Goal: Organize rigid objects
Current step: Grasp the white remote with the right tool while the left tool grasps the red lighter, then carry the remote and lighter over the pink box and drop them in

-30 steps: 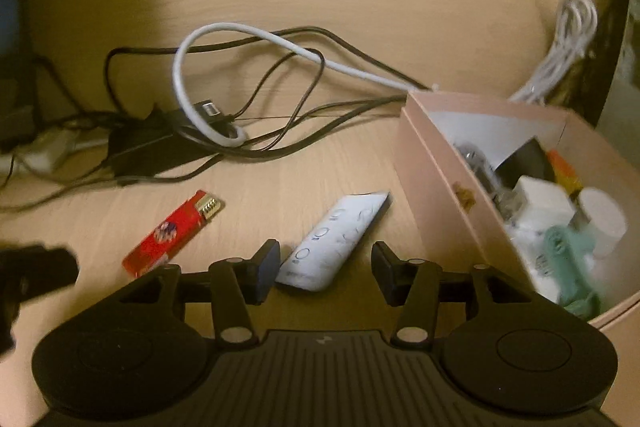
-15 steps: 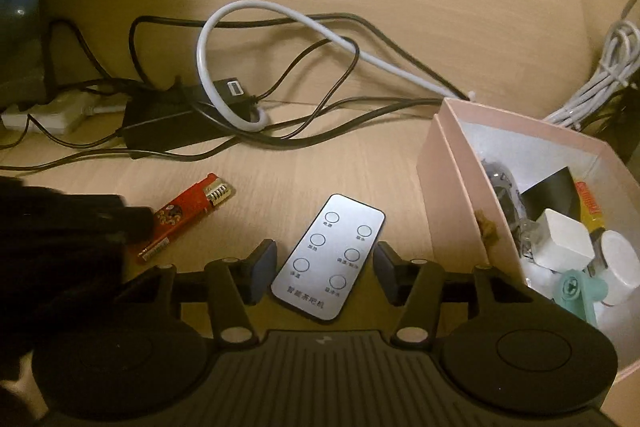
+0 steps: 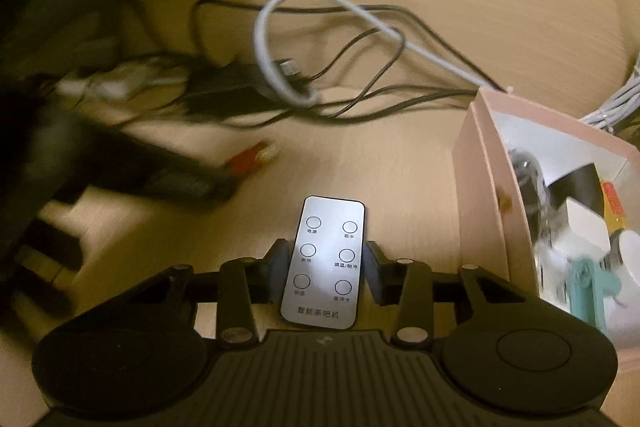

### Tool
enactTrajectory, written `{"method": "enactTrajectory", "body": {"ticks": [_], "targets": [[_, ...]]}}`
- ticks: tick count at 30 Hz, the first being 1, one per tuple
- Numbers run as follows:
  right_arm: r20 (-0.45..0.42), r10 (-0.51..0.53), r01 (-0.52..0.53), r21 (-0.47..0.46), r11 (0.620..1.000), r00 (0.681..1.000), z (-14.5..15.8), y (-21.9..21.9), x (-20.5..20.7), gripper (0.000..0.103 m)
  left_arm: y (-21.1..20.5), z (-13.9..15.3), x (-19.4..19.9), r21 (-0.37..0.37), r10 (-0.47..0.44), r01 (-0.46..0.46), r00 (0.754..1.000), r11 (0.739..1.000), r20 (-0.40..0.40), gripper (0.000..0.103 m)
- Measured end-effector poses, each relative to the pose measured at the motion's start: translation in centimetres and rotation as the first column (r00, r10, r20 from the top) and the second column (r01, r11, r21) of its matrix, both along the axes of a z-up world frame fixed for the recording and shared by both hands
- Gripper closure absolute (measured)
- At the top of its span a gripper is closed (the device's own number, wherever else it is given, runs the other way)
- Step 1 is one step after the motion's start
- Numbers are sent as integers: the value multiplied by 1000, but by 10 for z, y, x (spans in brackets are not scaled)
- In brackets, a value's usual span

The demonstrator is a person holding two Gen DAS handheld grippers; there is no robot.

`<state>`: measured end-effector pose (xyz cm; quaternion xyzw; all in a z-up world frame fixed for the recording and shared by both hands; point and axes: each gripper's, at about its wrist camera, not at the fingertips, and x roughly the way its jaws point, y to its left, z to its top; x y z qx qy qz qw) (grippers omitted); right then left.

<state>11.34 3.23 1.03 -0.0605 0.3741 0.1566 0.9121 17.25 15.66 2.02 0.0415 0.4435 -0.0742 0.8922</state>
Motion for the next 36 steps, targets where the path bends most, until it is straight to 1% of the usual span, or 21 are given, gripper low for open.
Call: {"method": "enactTrajectory", "body": {"ticks": [3,7,9,12,14,15,16,18,20,22,23,25,26,27,28,30,32,36], "targets": [[-28,85,-85,5,996,996,2,-9,-28,63,-4,-1,5,-6,10,-10,1000,1000,9,72],[-70,170,-171,0,985,983,7,-32,-59,63,-11,-5,9,13,3,-3,998,1000,66,72],[-90,171,-172,-3,985,981,8,-49,-69,63,-16,-5,7,38,-10,6,996,999,92,74],[-110,165,-166,-3,986,980,10,-76,-81,63,-22,-3,-1,62,-24,18,994,998,102,76],[-107,173,-174,-6,985,979,10,-89,-87,63,-25,-1,-13,53,-27,22,995,998,94,76],[-100,175,-176,-7,984,980,9,-94,-88,61,-27,0,-21,50,-30,25,996,998,88,76],[-93,175,-176,-8,984,980,8,-98,-89,56,-29,1,-31,48,-31,27,996,998,83,76],[-85,168,-168,-2,986,982,8,-101,-88,52,-32,2,-56,39,-34,31,997,999,71,76],[-72,165,-165,4,986,984,7,-100,-85,50,-33,3,-81,18,-30,29,998,999,57,76],[-60,164,-163,11,987,985,6,-95,-82,45,-32,5,-107,-17,-3,4,999,1000,42,76],[-51,167,-167,11,986,985,5,-92,-79,45,-31,5,-119,-39,15,-13,999,999,34,76],[-26,183,-183,11,983,983,4,-86,-79,46,-28,6,-138,-71,47,-44,999,996,28,76],[-16,198,-198,6,980,980,3,-83,-80,48,-27,7,-147,-85,63,-60,998,995,25,76],[-11,216,-216,-1,976,976,4,-81,-79,61,-25,8,-155,-99,78,-75,997,992,23,76],[-13,253,-253,-7,967,967,5,-79,-80,63,-24,9,-163,-112,93,-90,995,990,21,76],[-30,296,-297,-22,955,955,8,-74,-81,63,-25,12,-176,-128,106,-102,994,987,19,76],[-30,319,-320,-17,947,947,13,-78,-86,63,-27,18,-187,-137,106,-101,994,985,31,76],[-26,328,-327,20,945,944,32,-107,-104,64,-41,34,-210,-172,71,-65,997,983,31,77]]}}
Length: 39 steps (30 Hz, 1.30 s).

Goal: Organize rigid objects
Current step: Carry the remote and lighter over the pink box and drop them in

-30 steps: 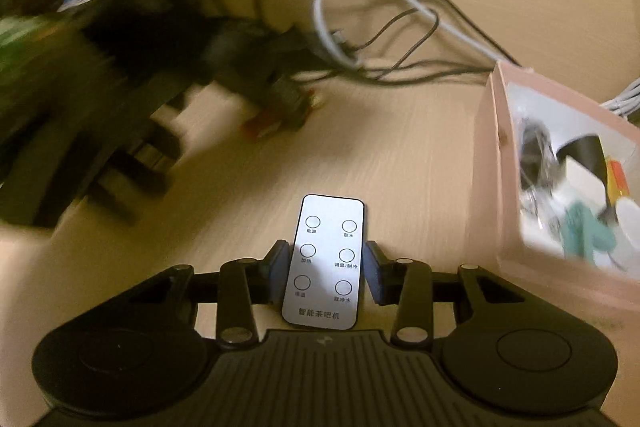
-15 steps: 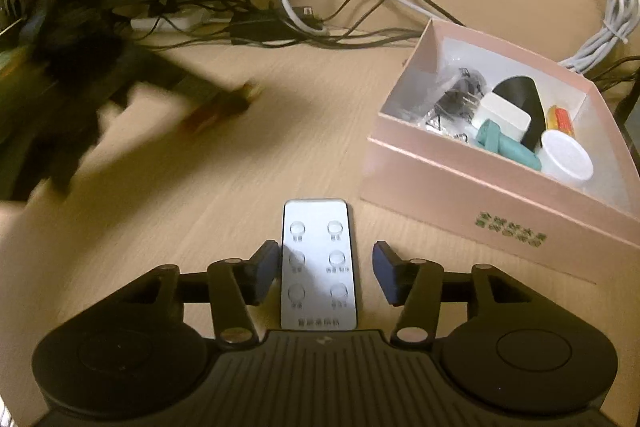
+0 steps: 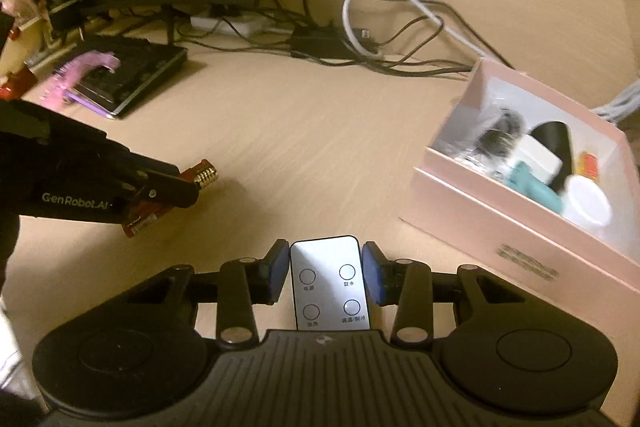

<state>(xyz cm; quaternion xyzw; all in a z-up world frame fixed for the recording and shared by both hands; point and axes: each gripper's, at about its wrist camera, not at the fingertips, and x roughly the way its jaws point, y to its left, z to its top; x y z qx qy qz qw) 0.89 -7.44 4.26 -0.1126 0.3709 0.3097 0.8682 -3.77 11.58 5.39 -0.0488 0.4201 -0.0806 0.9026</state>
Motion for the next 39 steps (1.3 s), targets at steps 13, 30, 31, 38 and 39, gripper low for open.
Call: {"method": "enactTrajectory", "body": {"ticks": [13,30,31,38,39], "targets": [[143,-224,214,84,973,964,67,-121,-65,65,-109,74,5,-68,-357,365,927,928,114,76],[134,-475,456,153,877,870,78,-178,-77,65,-154,70,199,-62,-134,143,982,988,131,77],[127,-480,462,148,874,868,76,-179,-76,65,-155,65,199,-49,-131,139,982,989,134,77],[109,-496,484,115,867,862,69,-182,-60,65,-139,63,157,-101,-129,148,976,984,175,77],[112,-490,479,114,870,864,68,-182,-56,65,-135,65,144,-103,-126,146,975,984,183,77]]}}
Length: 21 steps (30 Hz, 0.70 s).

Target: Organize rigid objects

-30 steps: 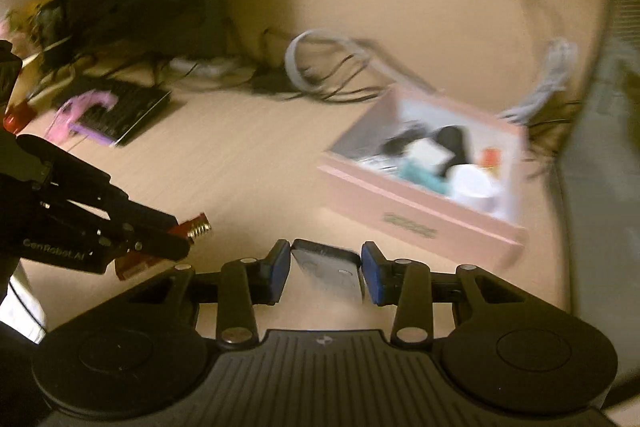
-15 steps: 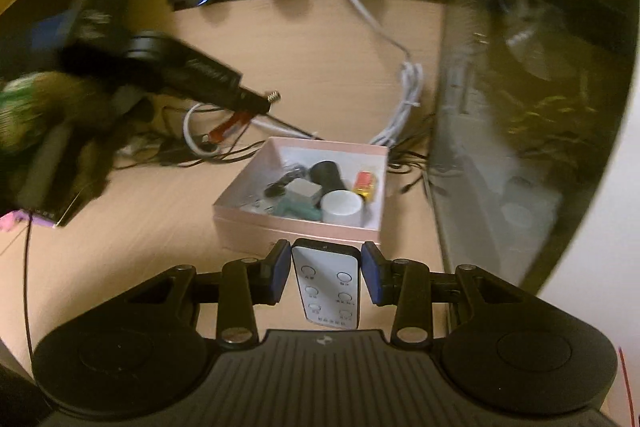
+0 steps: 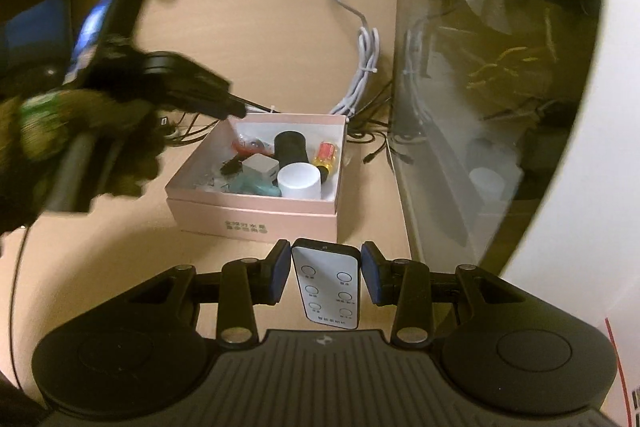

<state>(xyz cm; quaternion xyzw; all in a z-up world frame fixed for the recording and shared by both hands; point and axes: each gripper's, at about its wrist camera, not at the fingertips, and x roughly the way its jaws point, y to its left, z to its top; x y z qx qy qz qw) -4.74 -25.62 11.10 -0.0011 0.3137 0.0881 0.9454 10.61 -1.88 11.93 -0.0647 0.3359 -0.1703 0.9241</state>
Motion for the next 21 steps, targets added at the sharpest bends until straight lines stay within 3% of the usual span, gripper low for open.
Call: {"method": "enactTrajectory", "body": {"ticks": [4,10,13,16,18,21], "targets": [[47,43,-43,1,999,998,10,10,24,65,18,1,-53,-13,-17,17,1000,1000,5,77],[111,84,-87,28,996,990,34,28,87,65,37,-29,-98,60,23,-18,997,998,-79,77],[102,72,-77,45,996,992,36,34,127,65,50,-43,-111,72,90,-82,988,994,-123,77],[39,83,-85,78,993,996,27,41,162,64,57,-53,-118,99,121,-107,981,989,-149,77],[18,58,-59,84,995,998,21,44,168,64,62,-60,-121,129,144,-124,977,984,-159,77],[19,76,-78,98,992,997,12,48,147,54,65,-70,-125,183,167,-137,972,974,-162,77]]}}
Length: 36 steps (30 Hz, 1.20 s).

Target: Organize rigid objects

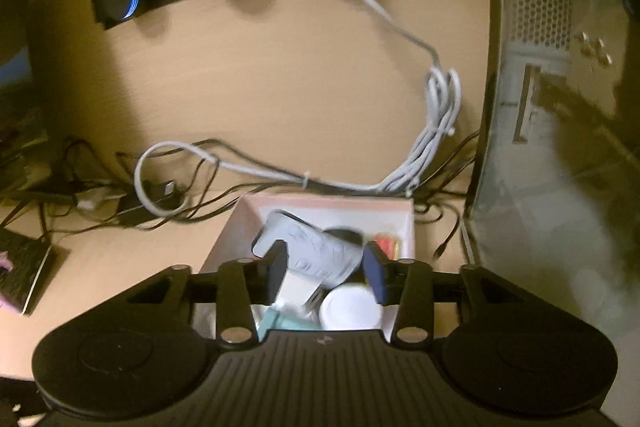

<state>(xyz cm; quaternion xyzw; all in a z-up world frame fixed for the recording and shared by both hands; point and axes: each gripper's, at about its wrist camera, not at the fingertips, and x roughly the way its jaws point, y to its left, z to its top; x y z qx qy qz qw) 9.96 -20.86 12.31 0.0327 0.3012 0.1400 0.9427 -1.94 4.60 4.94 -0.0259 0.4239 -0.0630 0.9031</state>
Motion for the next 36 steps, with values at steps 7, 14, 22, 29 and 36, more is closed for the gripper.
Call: {"method": "enactTrajectory", "body": {"ticks": [7,14,22,29,36], "targets": [[-65,42,-48,-88,995,997,-54,3,-80,49,-10,-23,-13,114,3,-1,1000,993,-11,74],[-158,40,-60,-124,990,987,-116,2,-110,40,-36,-30,-22,81,-59,53,995,995,85,72],[-101,-76,61,-146,987,992,-128,6,-110,4,-56,-41,-20,64,-37,26,982,998,186,51],[-82,-104,93,-127,988,991,-136,0,-97,0,-64,-45,-12,74,80,-100,967,992,240,50],[-42,-145,139,-117,983,989,-140,4,-91,0,-68,-45,-9,60,93,-109,968,992,234,40]]}}
